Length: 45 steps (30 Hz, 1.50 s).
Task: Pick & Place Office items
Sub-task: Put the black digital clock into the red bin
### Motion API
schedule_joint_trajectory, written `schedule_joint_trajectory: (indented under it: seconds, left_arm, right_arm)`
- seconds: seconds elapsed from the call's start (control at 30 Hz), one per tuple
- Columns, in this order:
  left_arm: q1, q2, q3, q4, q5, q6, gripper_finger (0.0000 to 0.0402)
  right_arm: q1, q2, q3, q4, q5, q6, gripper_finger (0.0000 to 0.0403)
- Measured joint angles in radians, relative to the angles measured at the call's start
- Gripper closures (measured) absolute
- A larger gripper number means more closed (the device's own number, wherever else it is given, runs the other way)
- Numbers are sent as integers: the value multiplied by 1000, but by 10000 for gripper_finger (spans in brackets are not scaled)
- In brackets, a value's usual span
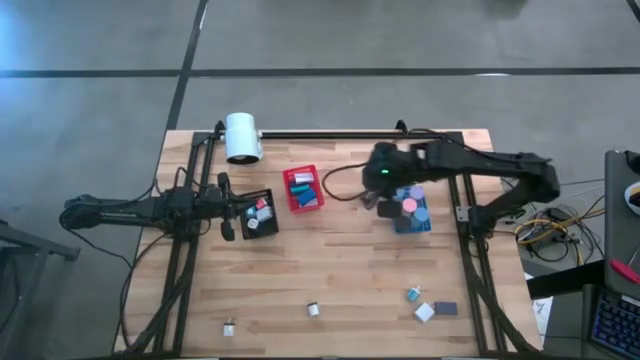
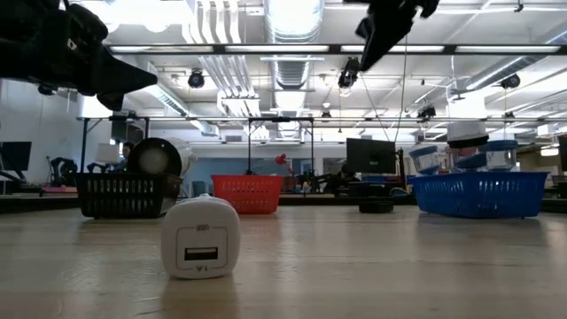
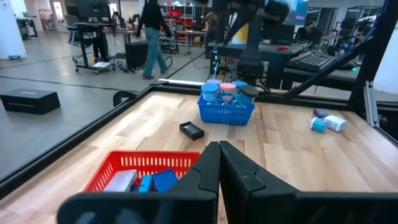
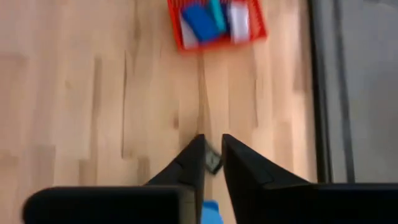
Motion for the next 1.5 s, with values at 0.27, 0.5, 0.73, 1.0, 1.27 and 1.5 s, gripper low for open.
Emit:
schedule_joint_trajectory:
  seconds: [0.27,0.5,0.73,1.0,1.27,1.5]
  left_arm:
    - [0,0,1,10,0,0,392]
    - [0,0,1,10,1,0,392]
    - [0,0,0,10,2,0,392]
    - [0,1,0,10,4,1,392]
    - [0,1,0,9,4,5,392]
    - [0,1,-1,9,4,6,392]
  right_arm:
    - [-61,201,74,-165,-90,-72,246]
    - [-57,321,72,-157,-80,-184,174]
    - [-57,416,69,-136,-34,-293,132]
    - [-82,519,65,-128,0,-345,125]
    - [-116,609,63,-120,2,-405,124]
    - [-129,639,59,-111,59,-449,130]
